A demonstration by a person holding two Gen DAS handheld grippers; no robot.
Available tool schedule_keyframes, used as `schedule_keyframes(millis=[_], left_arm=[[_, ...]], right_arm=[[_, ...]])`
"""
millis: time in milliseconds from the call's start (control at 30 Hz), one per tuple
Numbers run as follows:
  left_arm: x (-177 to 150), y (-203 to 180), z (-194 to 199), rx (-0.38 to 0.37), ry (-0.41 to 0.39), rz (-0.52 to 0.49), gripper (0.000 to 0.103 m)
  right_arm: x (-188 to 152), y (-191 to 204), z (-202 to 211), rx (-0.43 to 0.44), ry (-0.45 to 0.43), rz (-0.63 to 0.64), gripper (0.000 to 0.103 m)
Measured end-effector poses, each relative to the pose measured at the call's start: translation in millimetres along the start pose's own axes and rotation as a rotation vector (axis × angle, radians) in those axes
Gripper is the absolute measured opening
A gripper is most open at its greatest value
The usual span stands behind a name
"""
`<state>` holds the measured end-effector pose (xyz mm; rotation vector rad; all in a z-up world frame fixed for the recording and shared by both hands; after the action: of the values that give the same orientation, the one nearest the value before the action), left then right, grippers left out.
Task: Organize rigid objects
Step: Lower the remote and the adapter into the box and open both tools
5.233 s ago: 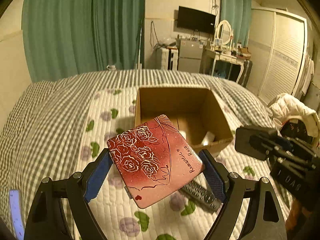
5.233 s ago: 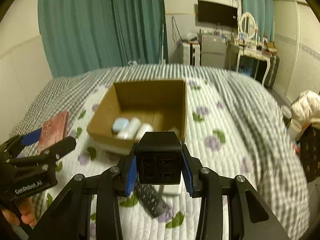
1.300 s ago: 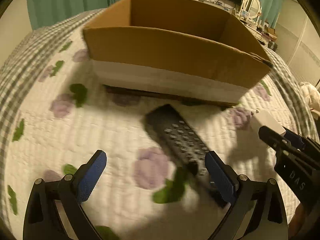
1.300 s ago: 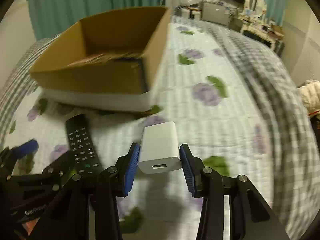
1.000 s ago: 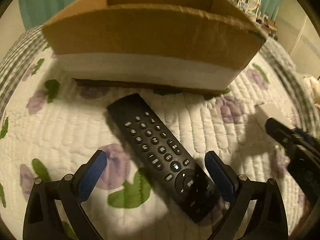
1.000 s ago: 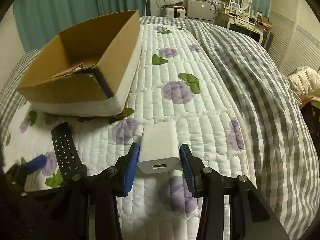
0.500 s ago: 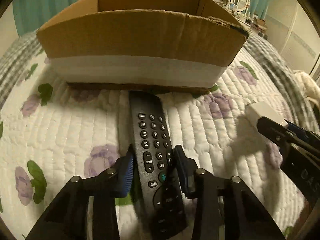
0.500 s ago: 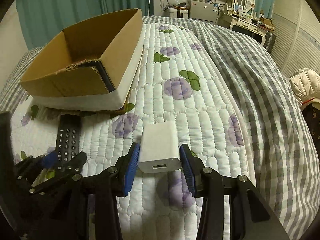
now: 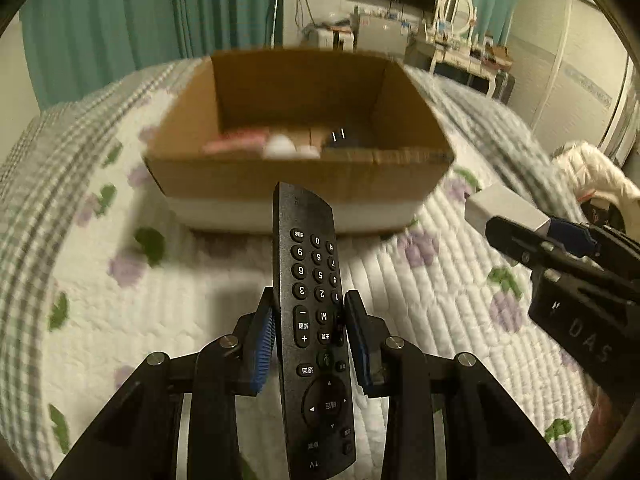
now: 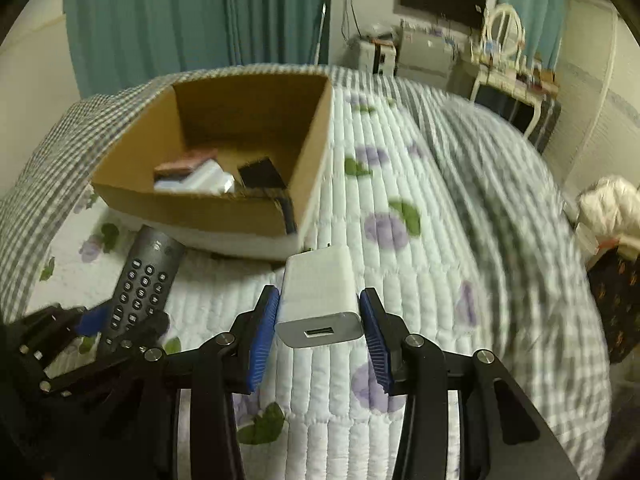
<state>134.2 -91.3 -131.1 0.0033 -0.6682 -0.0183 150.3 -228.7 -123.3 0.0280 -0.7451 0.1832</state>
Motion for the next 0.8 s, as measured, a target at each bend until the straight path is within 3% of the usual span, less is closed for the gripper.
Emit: schedule_keyframes(millis=[333, 467, 800], left_arm=[[80, 29, 40, -0.021, -0.114, 0.025, 0.033], [110, 34, 49, -0.001, -0.166, -0.014, 0.033], [160, 32, 22, 0.035, -0.193, -0.058, 0.033]], right_arm=[[61, 24, 37, 0.031, -0.104, 0.039, 0.041], [94, 34, 47, 0.044, -0.151, 0.075, 0.041], [158, 46, 30, 0.054, -0.206, 0.122, 0.041]])
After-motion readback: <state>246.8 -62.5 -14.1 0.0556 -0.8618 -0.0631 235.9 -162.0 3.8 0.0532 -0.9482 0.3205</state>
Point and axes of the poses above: each gripper's, at about its wrist camera, not at the fingertips, and z roughly against the way its jaws point, y to its left, x to its top, the point moved 6 cm from there along -z, roughly the way its jaws point, and after that the axes turned 4 degrees about x, right-handed, at the moved point
